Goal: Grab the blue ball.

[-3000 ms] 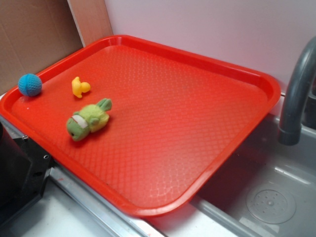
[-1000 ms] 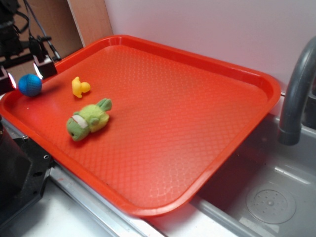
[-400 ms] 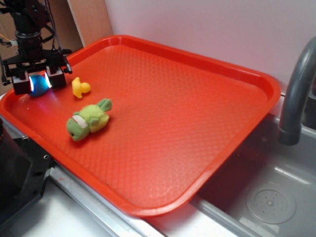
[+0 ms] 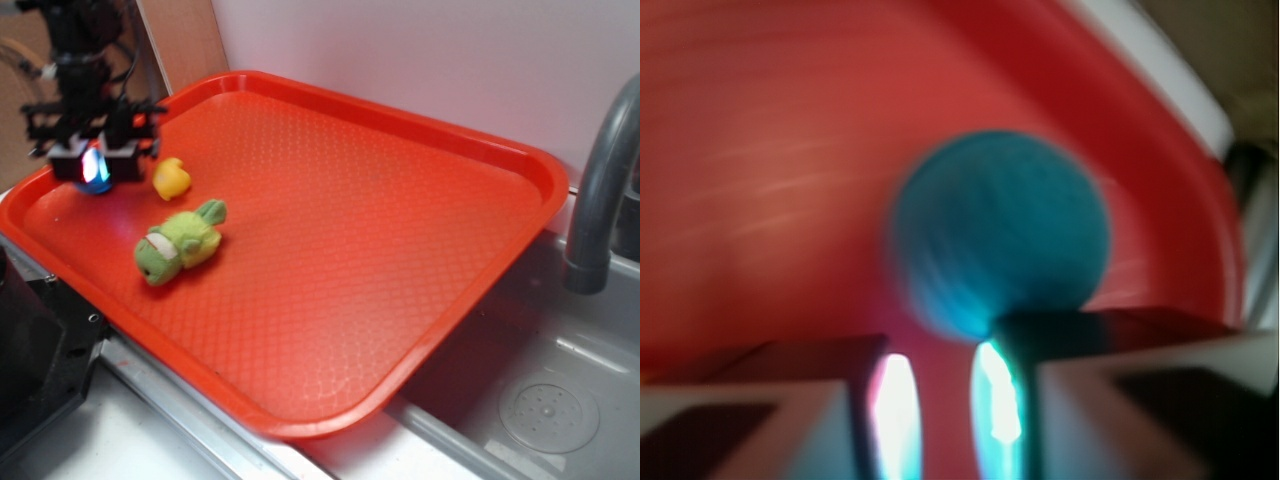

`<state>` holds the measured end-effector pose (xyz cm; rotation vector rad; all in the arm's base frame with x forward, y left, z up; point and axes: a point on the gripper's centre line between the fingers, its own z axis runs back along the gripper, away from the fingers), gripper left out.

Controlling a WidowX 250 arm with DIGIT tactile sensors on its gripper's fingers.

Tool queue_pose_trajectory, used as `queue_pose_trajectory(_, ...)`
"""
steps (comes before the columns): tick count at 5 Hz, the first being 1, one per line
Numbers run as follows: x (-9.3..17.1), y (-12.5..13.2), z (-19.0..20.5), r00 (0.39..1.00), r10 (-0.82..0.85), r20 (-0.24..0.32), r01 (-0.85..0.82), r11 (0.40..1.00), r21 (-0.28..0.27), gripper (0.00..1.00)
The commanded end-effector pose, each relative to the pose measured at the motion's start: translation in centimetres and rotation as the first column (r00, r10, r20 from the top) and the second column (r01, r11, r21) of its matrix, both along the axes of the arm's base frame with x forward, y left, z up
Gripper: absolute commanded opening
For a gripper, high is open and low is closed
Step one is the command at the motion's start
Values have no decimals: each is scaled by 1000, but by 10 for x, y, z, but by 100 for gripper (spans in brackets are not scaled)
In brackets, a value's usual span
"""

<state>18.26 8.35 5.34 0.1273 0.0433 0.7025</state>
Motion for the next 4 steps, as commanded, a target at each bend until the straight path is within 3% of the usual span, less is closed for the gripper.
queue_pose_trajectory(1, -27, -25, 63, 939, -326, 106, 329, 944, -10, 0)
queue_pose_trajectory(2, -28, -47, 74, 879, -473, 62, 473, 881, 12, 0)
queue_pose_trajectory(3, -33, -47, 78, 899, -433, 66, 433, 901, 9, 0)
queue_pose_trajectory(4, -30, -25, 67, 959, -266, 101, 271, 962, -37, 100)
